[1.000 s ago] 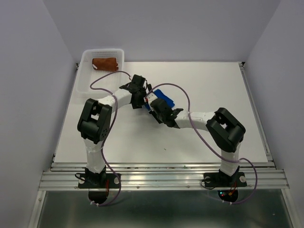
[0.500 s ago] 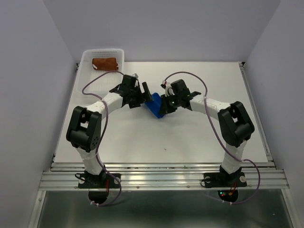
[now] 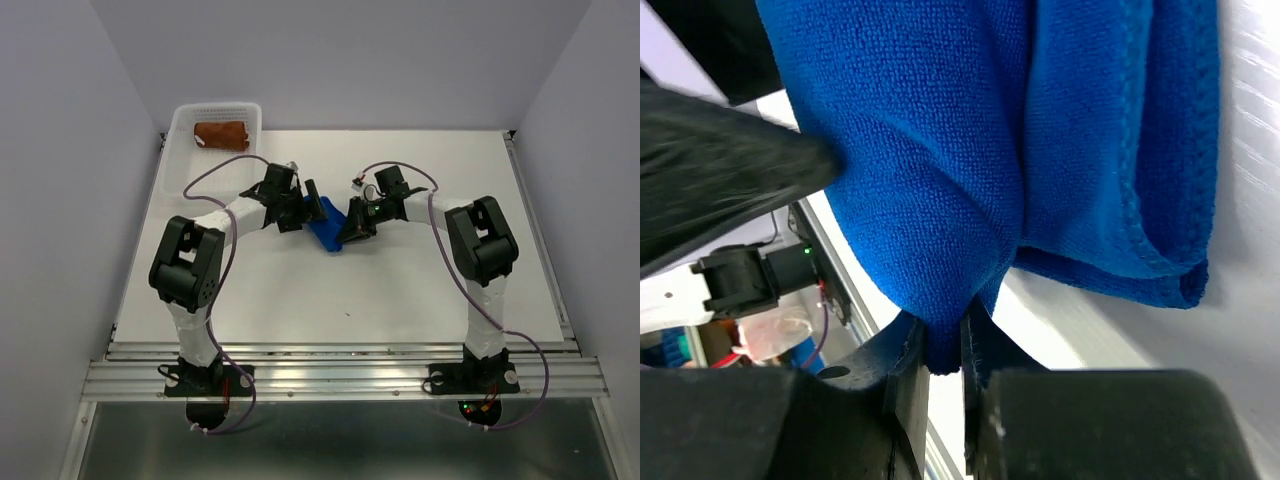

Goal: Roll the towels
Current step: Roll the towel

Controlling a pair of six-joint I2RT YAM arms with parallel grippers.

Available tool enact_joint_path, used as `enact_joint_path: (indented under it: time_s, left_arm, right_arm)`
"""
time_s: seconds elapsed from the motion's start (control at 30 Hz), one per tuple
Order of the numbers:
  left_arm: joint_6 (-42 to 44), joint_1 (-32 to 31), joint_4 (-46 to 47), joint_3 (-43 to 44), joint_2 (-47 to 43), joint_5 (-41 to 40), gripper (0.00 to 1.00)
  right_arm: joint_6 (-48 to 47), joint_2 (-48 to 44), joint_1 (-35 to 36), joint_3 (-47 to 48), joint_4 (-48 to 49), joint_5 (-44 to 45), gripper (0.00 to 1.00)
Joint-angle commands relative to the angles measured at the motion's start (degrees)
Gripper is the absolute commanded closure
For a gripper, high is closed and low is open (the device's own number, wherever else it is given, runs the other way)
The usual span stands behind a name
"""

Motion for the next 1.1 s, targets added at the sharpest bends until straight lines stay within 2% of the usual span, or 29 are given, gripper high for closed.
enact_joint_path:
  time_s: [0.0,0.1,0.13,0.17,0.2,0.27,0.3,0.37,0.53,0.67,0.73,0.93,1.07]
  left_arm:
    - [-0.85,-0.36,1.81,3.12,2.21,-1.42,0.08]
    - [-1.82,-0.45,0.67,4.88,4.40,-3.97,0.24]
    - [-2.43,-0.45,-0.03,5.75,5.19,-5.02,0.33]
    - [-2.78,-0.45,-0.29,6.11,5.46,-5.55,0.35]
    - [-2.96,-0.53,-0.73,6.55,5.81,-5.90,0.37]
    - [-3.40,-0.71,-1.70,7.43,6.43,-6.87,0.41]
    - [-3.49,-0.71,-1.88,7.69,6.61,-6.96,0.42]
    - [-3.32,-1.06,-3.18,8.48,6.87,-7.22,0.42]
    - [-3.84,-2.02,-10.30,13.39,8.88,-9.68,0.45]
    - [-4.20,-2.64,-15.76,16.22,10.12,-7.32,0.46]
    - [-4.98,-2.90,-16.90,16.57,10.04,-6.52,0.46]
    - [-6.57,-3.26,-20.07,18.24,10.65,-6.08,0.46]
    - [-6.92,-3.35,-21.83,19.12,11.27,-5.56,0.46]
  right_arm:
    - [2.89,1.33,-1.08,2.34,-0.99,-1.73,0.92]
    - [1.84,0.98,-1.08,2.51,-0.90,-1.20,0.82]
    - [1.31,-0.15,-1.08,2.17,-0.99,-0.24,0.77]
    - [-1.13,-0.95,-1.08,2.08,-1.77,0.64,0.63]
    - [-2.89,-1.83,-1.08,2.16,-2.73,1.69,0.63]
    - [-7.80,-5.59,-1.08,1.55,-4.84,6.41,0.52]
    - [-9.22,-7.18,-0.56,0.94,-5.03,8.62,0.40]
    - [-14.39,-13.13,0.06,-1.95,-4.59,13.80,0.30]
    - [-20.04,-23.71,6.02,-8.64,1.38,25.93,0.22]
    - [-27.23,-26.09,12.35,-11.28,5.68,42.69,0.22]
    - [-30.32,-25.22,16.66,-12.59,11.20,51.83,0.21]
    - [-35.69,-21.27,20.37,-16.03,24.57,59.96,0.21]
    - [-39.37,-18.28,21.51,-17.52,29.16,60.59,0.20]
